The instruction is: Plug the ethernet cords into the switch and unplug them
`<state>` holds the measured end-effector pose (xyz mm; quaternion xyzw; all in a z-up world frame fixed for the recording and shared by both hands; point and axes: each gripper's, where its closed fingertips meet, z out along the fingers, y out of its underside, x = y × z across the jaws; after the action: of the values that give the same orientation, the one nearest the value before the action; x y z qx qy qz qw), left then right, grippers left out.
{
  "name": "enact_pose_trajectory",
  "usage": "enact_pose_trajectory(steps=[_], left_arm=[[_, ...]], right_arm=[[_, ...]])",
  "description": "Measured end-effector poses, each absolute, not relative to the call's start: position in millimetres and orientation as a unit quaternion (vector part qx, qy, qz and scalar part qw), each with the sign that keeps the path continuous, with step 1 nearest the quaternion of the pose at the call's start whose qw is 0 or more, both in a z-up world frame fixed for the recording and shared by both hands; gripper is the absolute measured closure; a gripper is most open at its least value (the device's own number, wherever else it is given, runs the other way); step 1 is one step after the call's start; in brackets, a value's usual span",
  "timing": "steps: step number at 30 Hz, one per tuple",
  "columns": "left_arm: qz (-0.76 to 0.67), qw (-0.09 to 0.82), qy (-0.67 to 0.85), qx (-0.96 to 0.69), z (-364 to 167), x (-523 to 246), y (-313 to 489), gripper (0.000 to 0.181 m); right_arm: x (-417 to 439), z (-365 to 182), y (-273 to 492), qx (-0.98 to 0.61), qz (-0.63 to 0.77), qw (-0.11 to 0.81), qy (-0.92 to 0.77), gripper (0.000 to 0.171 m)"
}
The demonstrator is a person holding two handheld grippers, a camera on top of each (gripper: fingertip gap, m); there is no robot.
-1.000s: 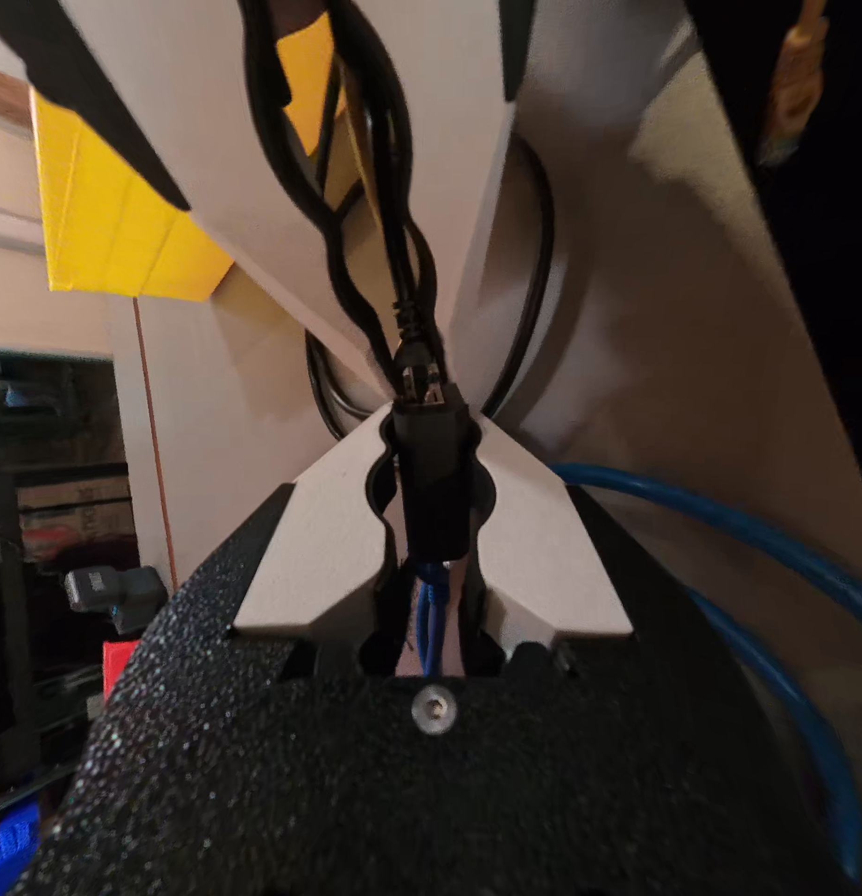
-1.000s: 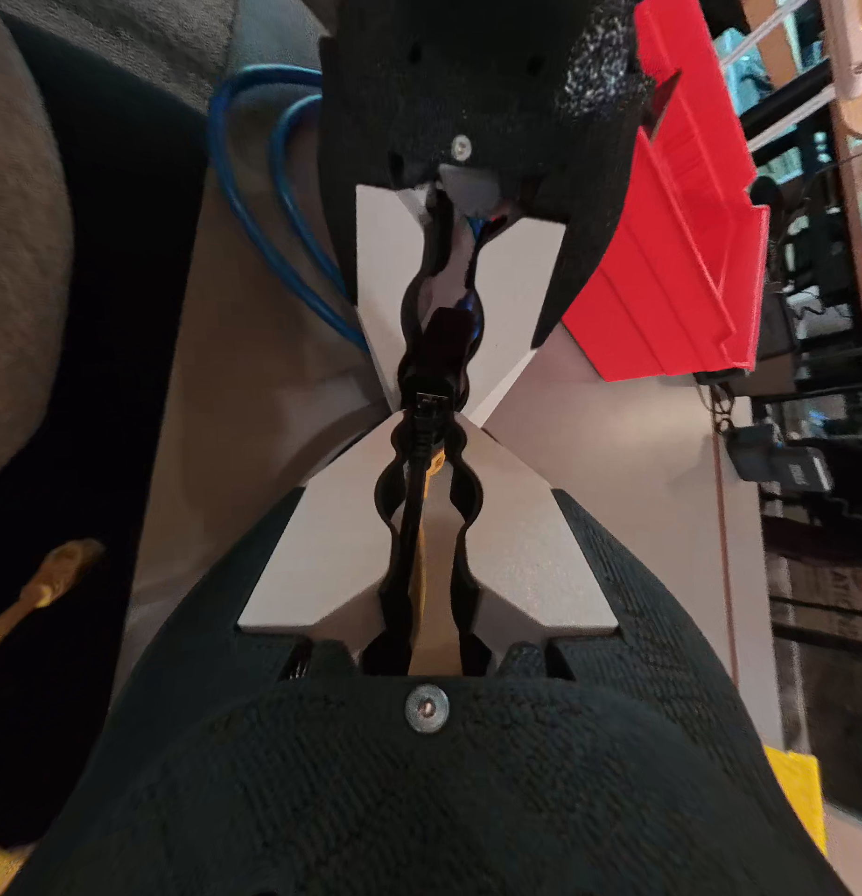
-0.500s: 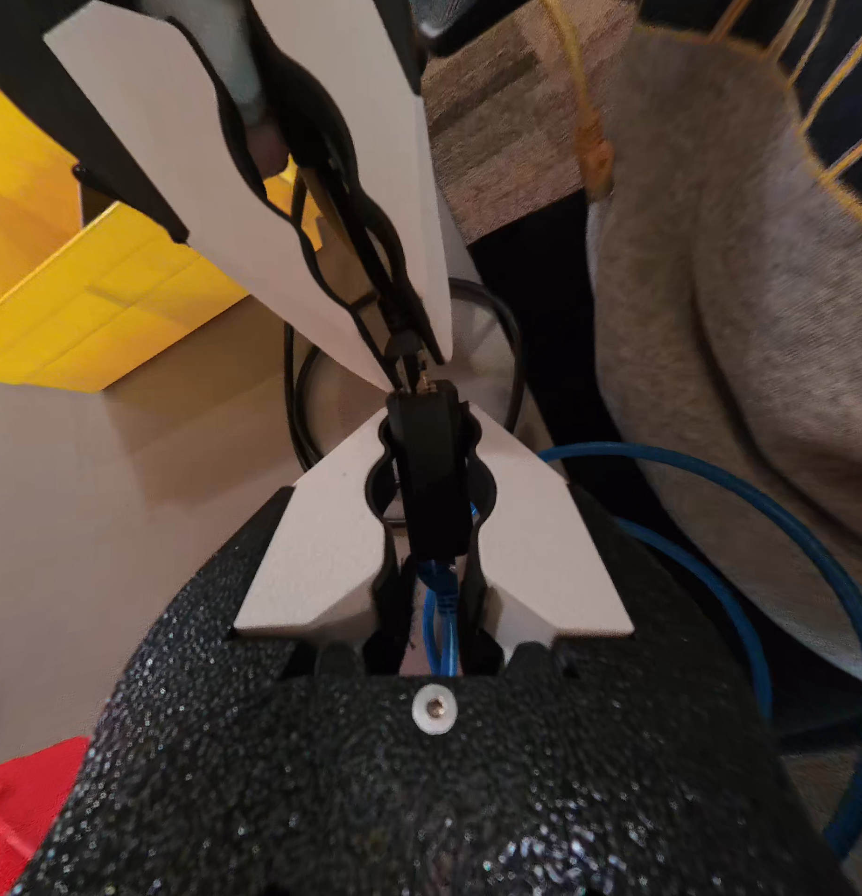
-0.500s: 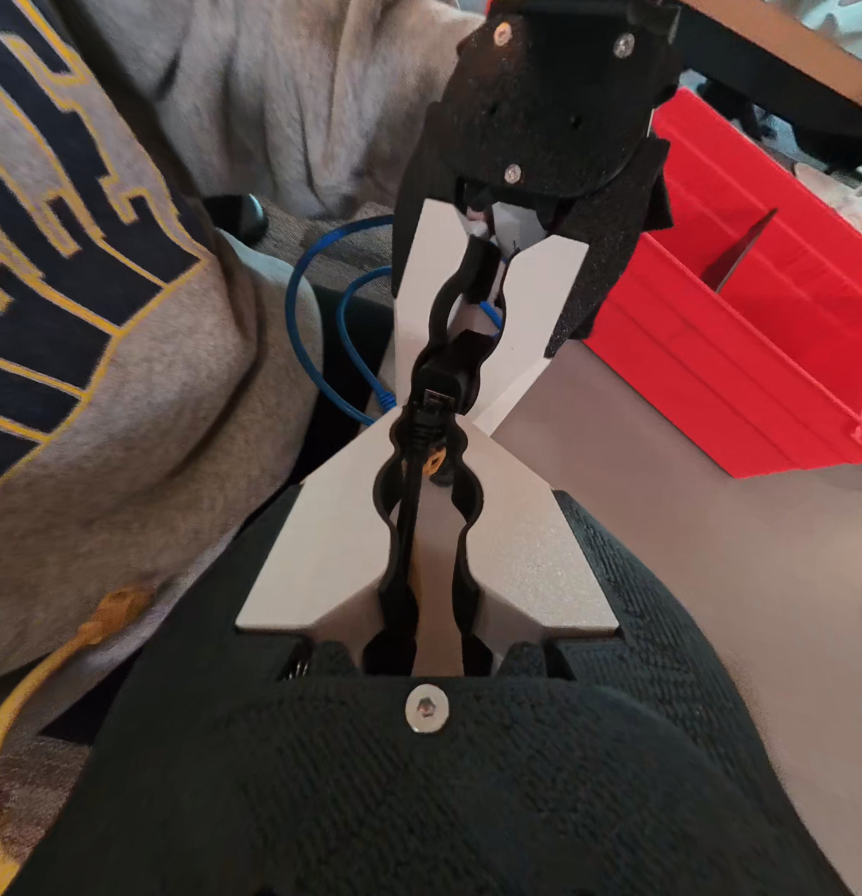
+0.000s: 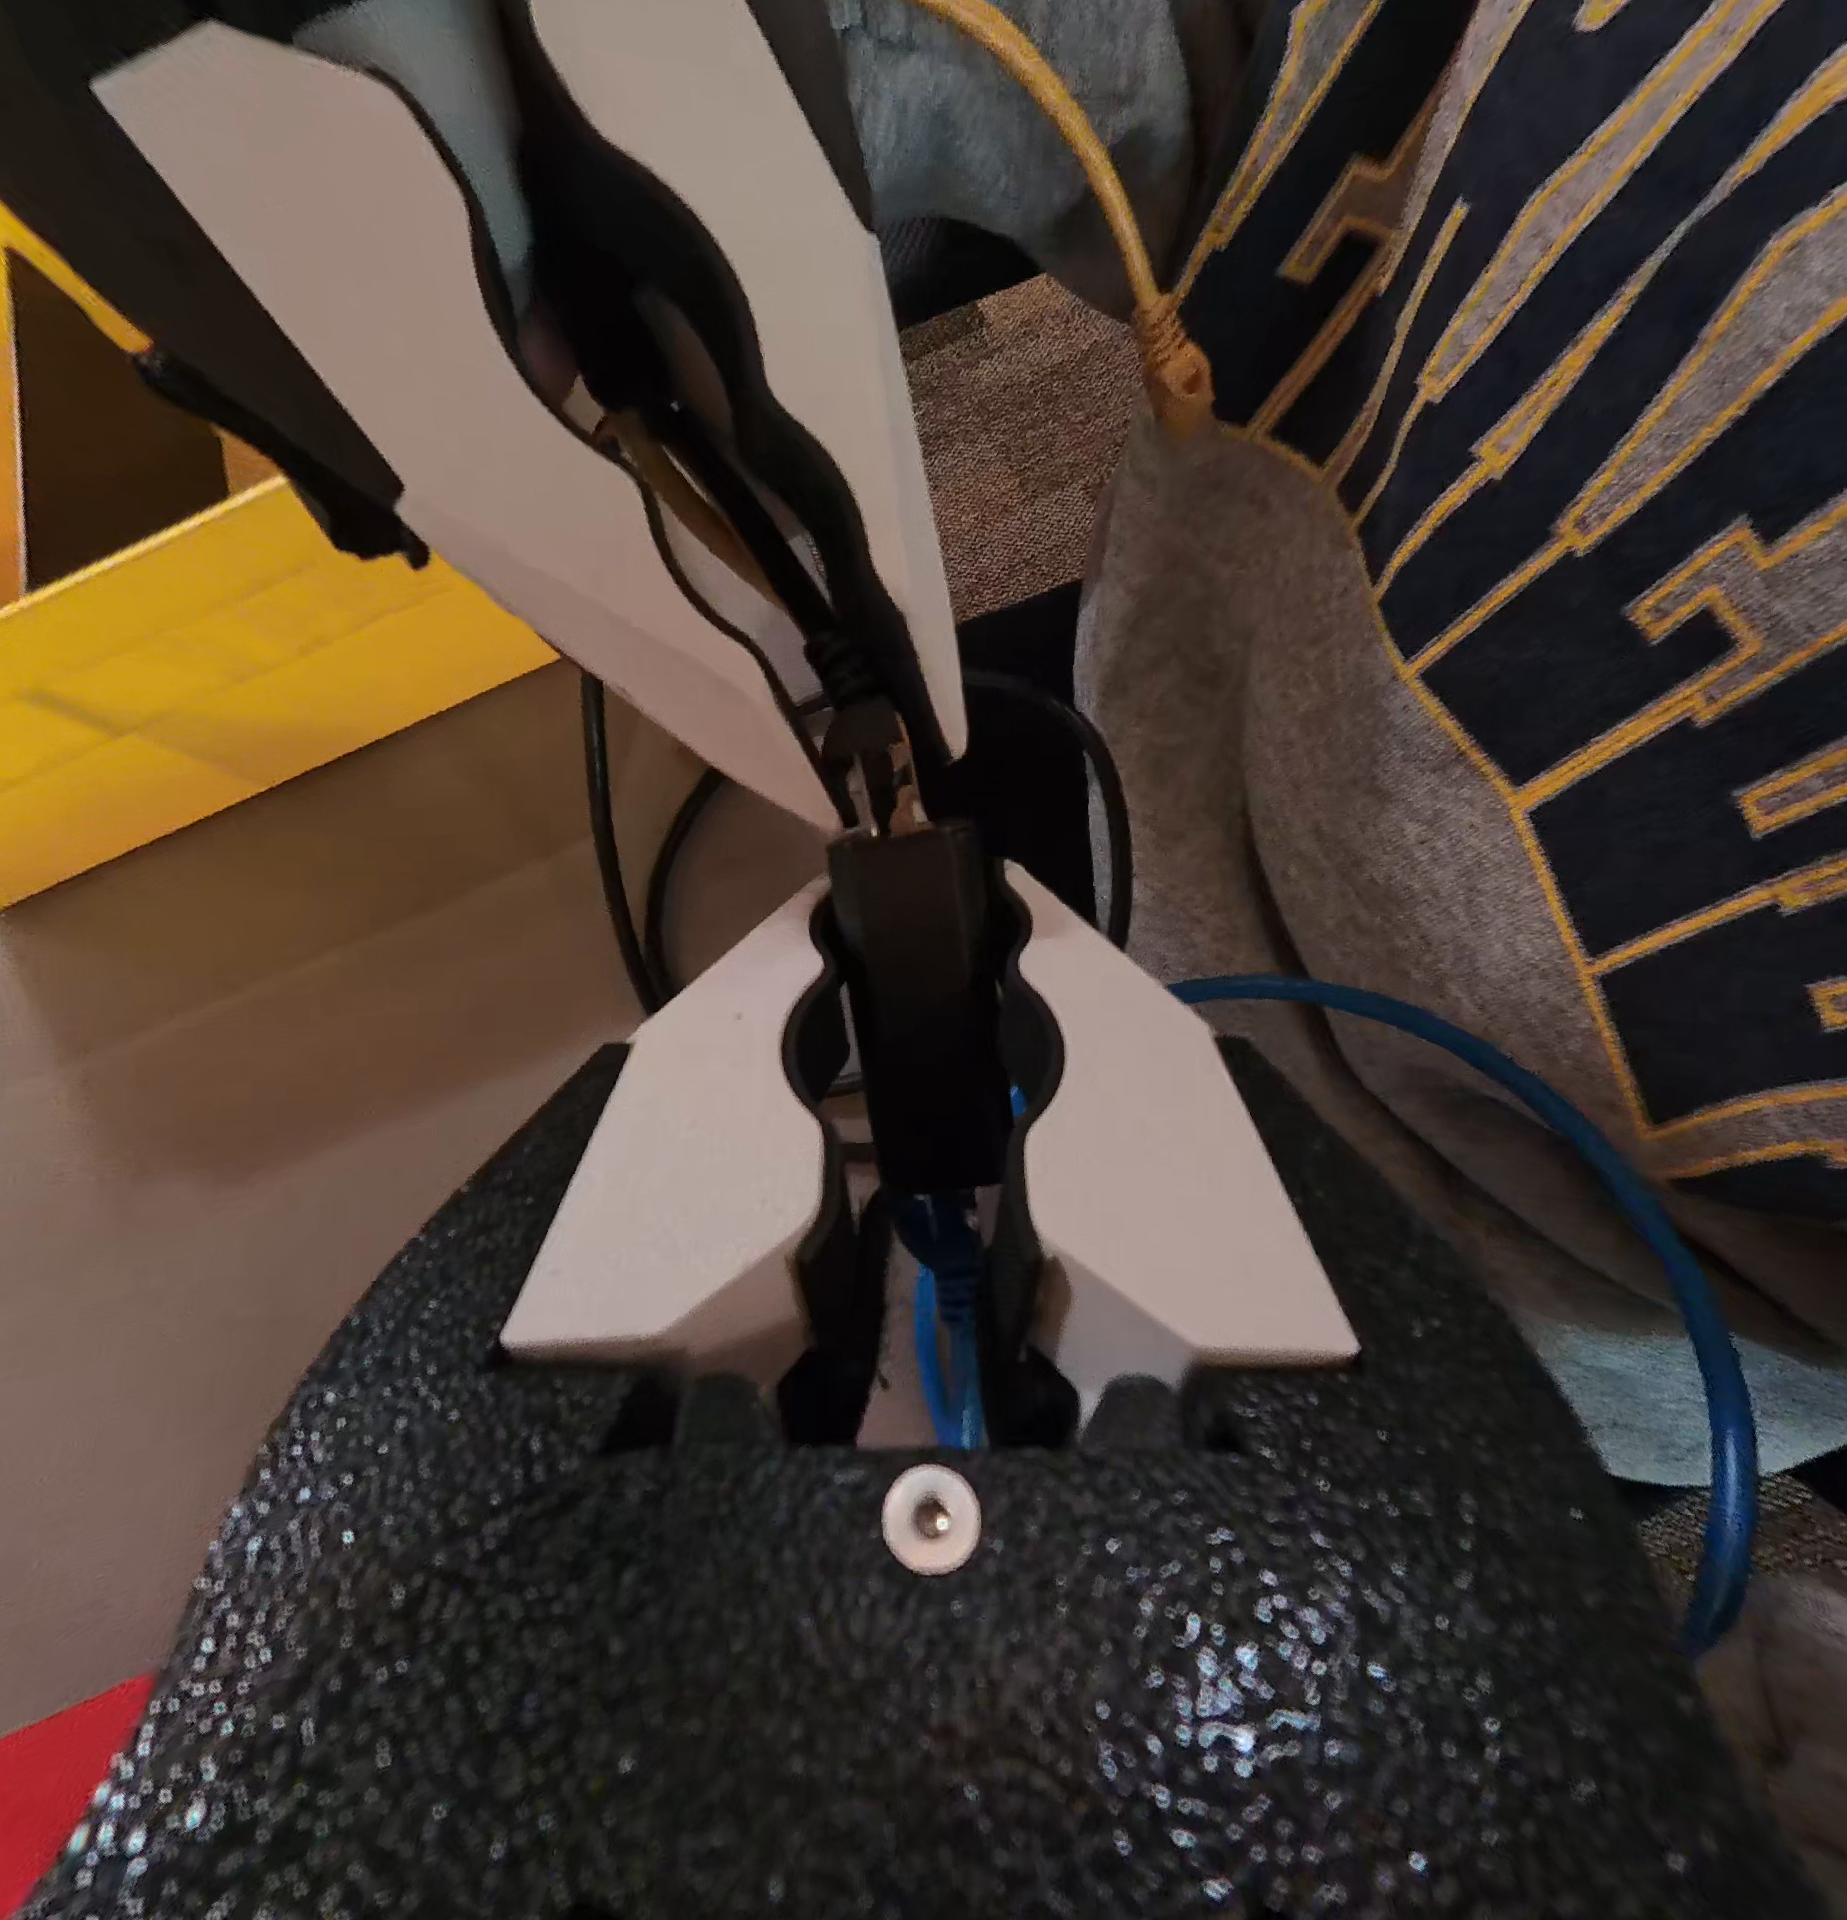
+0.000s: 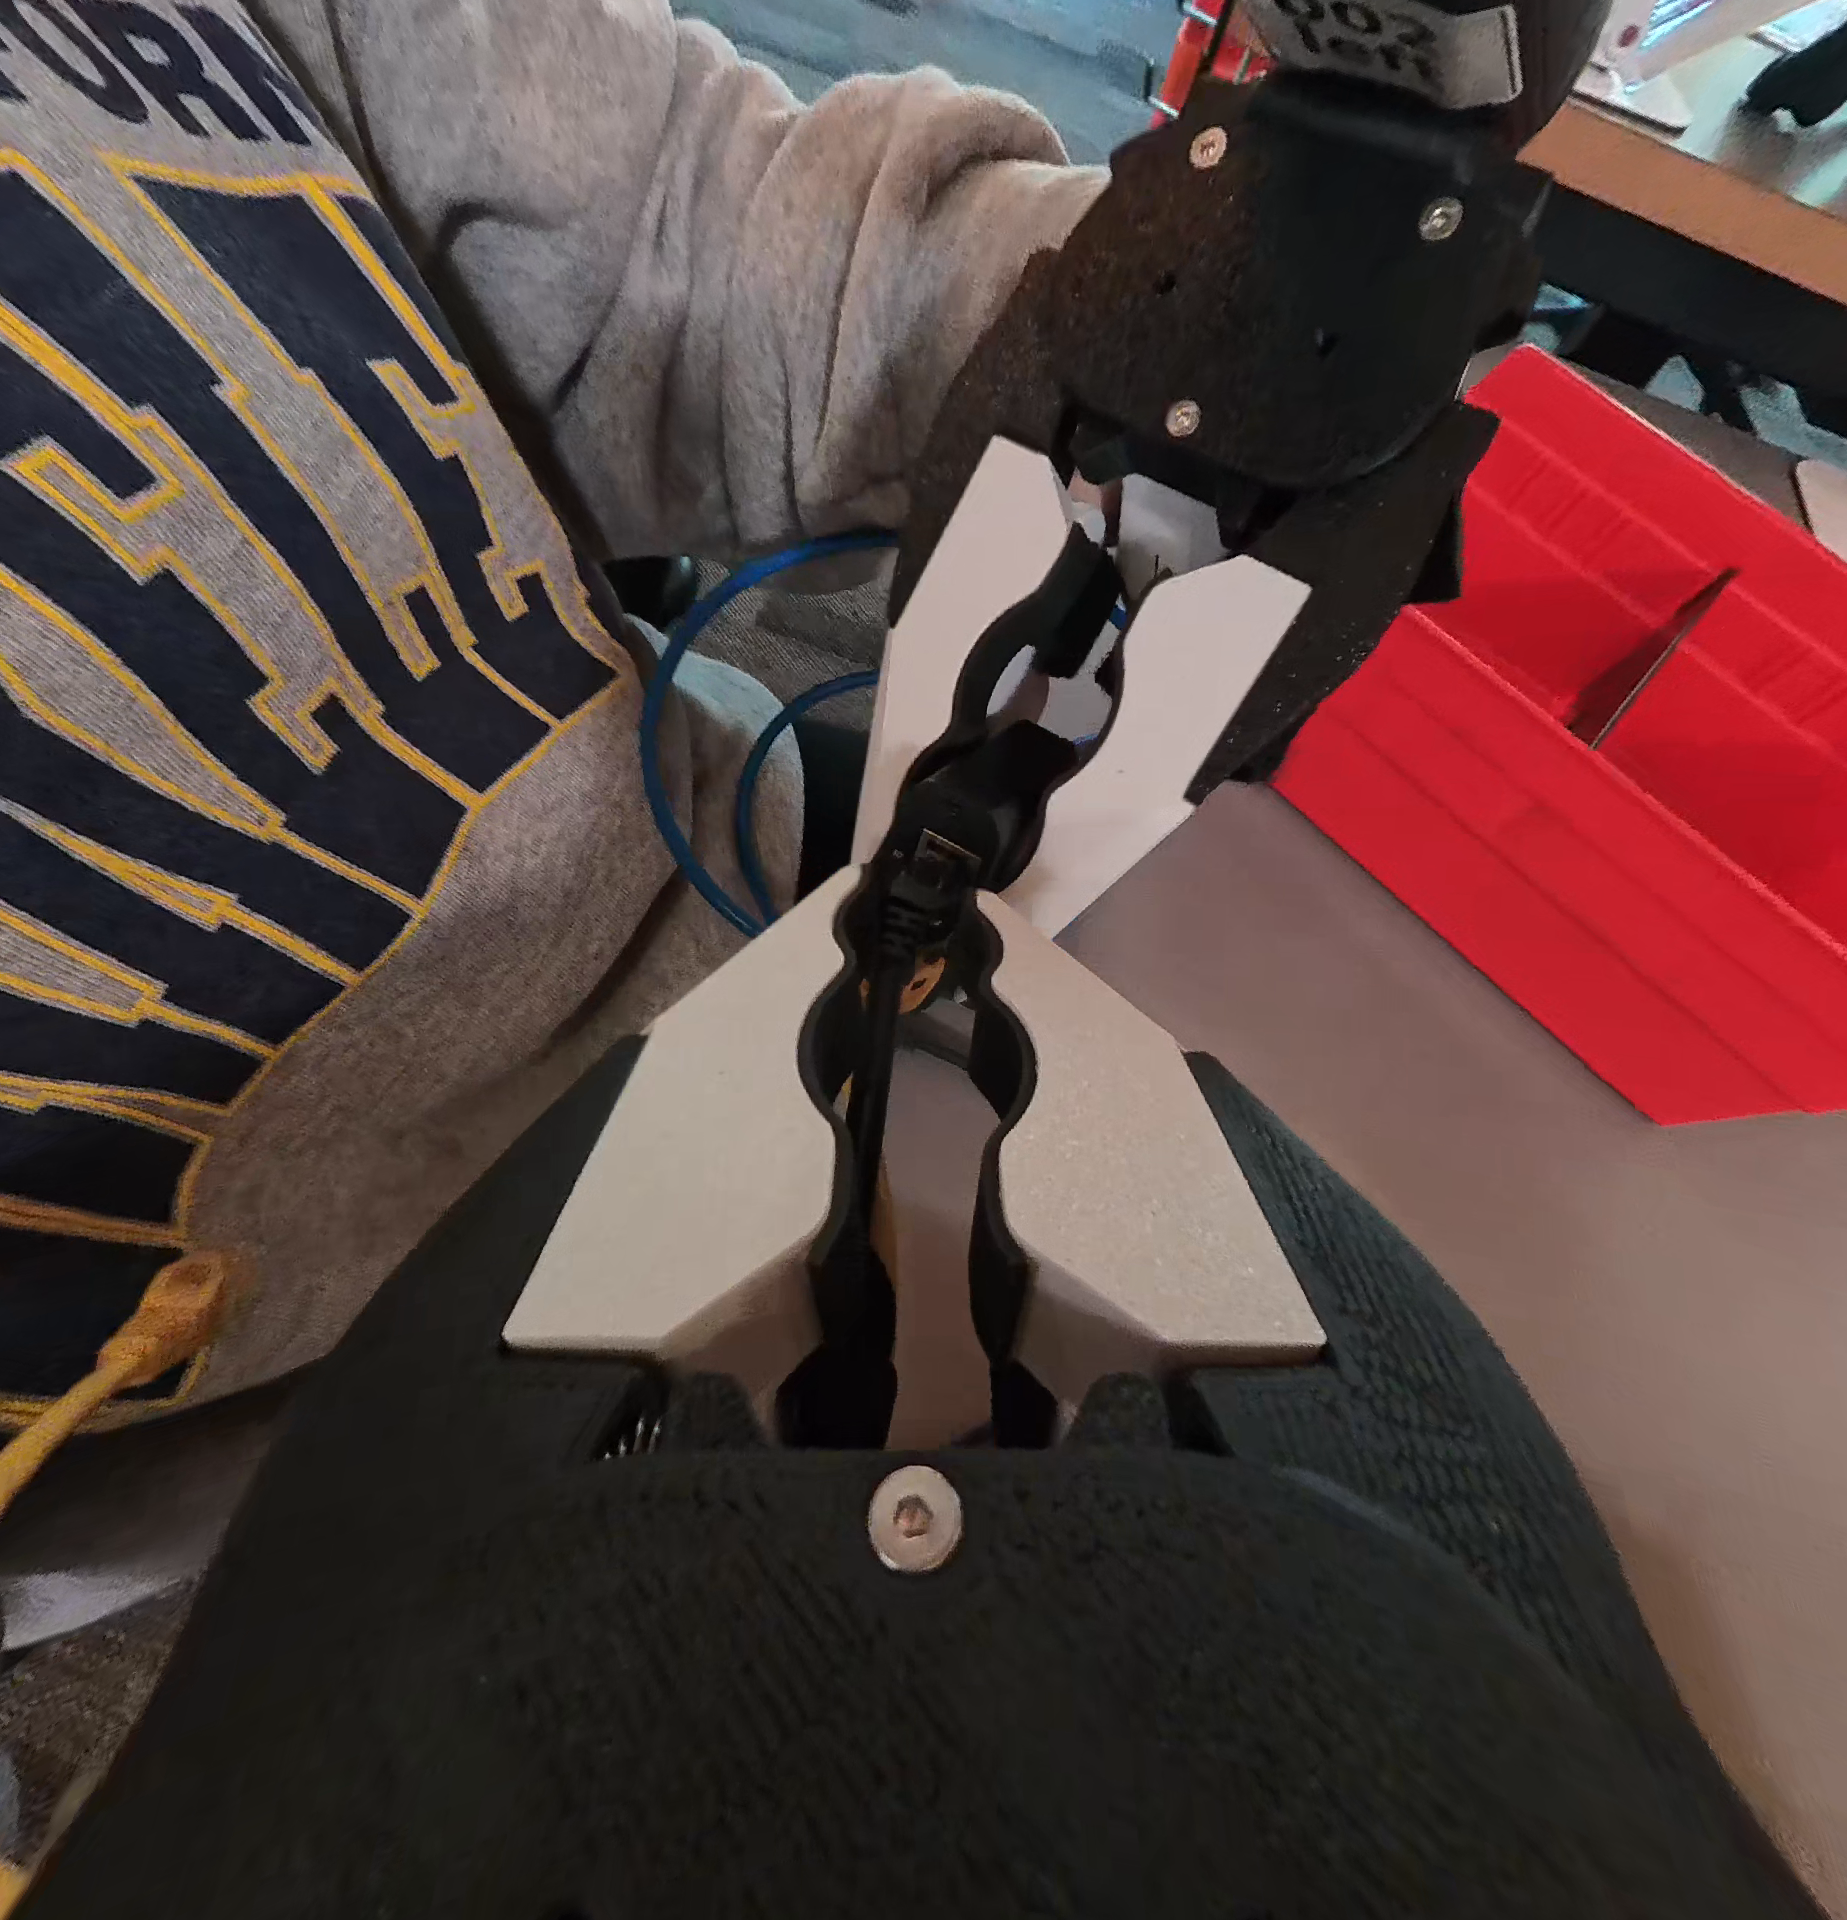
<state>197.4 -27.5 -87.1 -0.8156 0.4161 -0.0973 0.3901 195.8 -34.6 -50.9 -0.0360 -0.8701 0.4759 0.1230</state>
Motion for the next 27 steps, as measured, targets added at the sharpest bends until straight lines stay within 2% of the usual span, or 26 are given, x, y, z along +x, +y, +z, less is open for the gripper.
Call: enact_pose_trajectory(steps=[27], left_arm=[[-0.076,0.419,0.41,-0.807,-69,201,-21,0.159]], right_arm=[[200,-36,-30,-0.033,0.44,0.176,-0.88,0.157]])
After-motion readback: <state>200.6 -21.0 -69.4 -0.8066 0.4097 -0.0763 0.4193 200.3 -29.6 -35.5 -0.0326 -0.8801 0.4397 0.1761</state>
